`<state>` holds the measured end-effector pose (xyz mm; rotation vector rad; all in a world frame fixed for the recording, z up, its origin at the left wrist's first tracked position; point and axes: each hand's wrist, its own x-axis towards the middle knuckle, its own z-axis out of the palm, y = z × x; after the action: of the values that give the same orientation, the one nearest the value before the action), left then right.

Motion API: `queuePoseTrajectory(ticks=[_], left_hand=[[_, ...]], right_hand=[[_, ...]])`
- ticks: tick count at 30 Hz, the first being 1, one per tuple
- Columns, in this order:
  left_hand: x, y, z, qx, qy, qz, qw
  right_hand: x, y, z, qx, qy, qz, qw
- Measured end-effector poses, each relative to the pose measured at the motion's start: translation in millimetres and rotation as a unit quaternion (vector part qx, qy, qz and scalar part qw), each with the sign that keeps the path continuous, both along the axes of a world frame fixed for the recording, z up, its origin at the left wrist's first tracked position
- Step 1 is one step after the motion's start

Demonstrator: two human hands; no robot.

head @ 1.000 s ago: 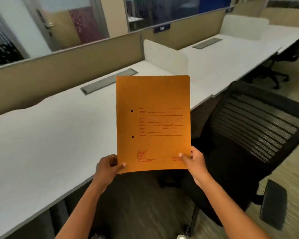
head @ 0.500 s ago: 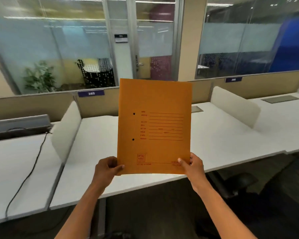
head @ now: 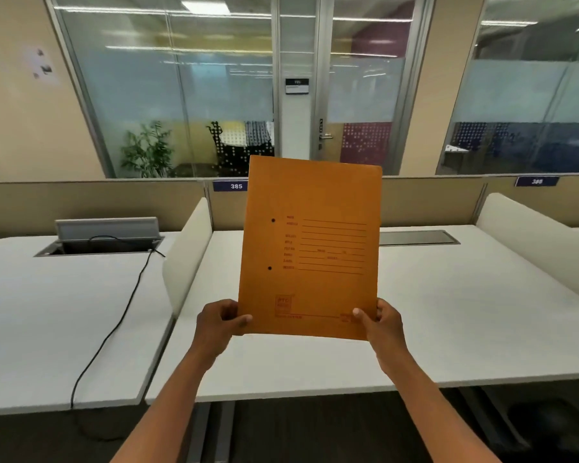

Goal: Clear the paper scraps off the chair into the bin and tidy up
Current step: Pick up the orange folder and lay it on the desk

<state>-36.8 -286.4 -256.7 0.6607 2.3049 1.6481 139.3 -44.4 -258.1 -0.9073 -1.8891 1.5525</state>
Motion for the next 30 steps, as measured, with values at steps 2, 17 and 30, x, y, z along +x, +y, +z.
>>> queuePoseTrajectory(ticks=[2,17,30], left_hand=[[-23,9,-7,-0.004,-0.002,0.010,1.000],[-236,108,-61,-0.098,-0.041,0.102,0.989],[-377,137,-125,-0.170,-0.128,0.186,0.959]], right_hand=[[-26,12,-6,-0.002,-0.002,0.003,1.000],[-284,136,-70,-0.082,-0.068,0.060,0.992],[-446,174,-148,-0.092,-0.170,0.125,0.973]])
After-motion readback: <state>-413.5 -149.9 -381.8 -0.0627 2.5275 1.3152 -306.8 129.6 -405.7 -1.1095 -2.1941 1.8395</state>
